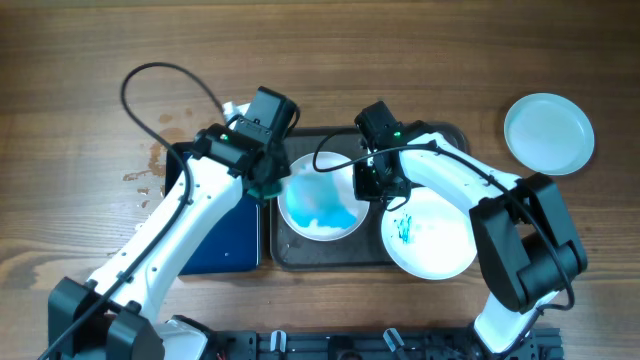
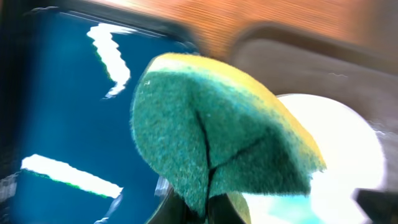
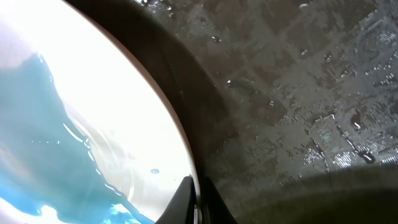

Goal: Clean dirty plates on tray and stack at the side
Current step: 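Return the sponge to the basin with the left gripper, then lift the scrubbed plate with the right gripper toward the basin, then hold the plate tilted over the basin with the right gripper to rinse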

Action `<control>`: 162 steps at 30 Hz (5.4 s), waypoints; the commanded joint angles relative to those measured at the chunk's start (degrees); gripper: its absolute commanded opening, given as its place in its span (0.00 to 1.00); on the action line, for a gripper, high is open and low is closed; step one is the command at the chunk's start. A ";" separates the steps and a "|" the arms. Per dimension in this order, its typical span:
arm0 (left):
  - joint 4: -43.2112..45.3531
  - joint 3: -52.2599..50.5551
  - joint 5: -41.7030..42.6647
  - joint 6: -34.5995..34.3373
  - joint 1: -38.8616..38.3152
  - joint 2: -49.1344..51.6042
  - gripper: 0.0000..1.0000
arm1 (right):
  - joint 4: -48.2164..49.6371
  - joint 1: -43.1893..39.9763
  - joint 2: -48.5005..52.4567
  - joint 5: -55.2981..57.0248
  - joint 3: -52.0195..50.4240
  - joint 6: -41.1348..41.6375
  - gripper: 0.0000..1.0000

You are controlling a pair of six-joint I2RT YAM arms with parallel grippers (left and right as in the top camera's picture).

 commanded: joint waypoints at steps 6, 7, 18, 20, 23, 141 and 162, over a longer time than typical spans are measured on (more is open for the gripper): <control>-8.98 1.31 -8.70 -7.30 9.64 -3.15 0.04 | -0.09 0.15 -3.45 3.02 1.95 -3.32 0.05; -8.96 1.31 -8.61 -6.97 10.64 -3.15 0.04 | -0.44 0.15 -4.57 3.02 2.29 -3.48 0.04; -6.19 1.31 -4.50 -0.55 20.85 -3.15 0.04 | -3.37 0.15 -18.29 2.95 3.52 -8.87 0.05; -5.88 1.31 -3.72 0.63 22.27 -3.15 0.04 | -3.82 0.15 -19.76 2.99 3.63 -8.85 0.05; -5.86 1.31 -3.72 1.16 24.30 -3.15 0.04 | -4.28 0.15 -20.50 2.99 3.63 -8.83 0.05; -2.54 1.29 14.73 9.60 56.83 -3.13 0.04 | 12.46 40.68 8.24 69.05 47.10 -63.91 0.05; -2.86 1.29 14.71 9.60 56.83 -3.13 0.04 | 22.23 44.41 8.24 72.17 47.10 -84.26 0.05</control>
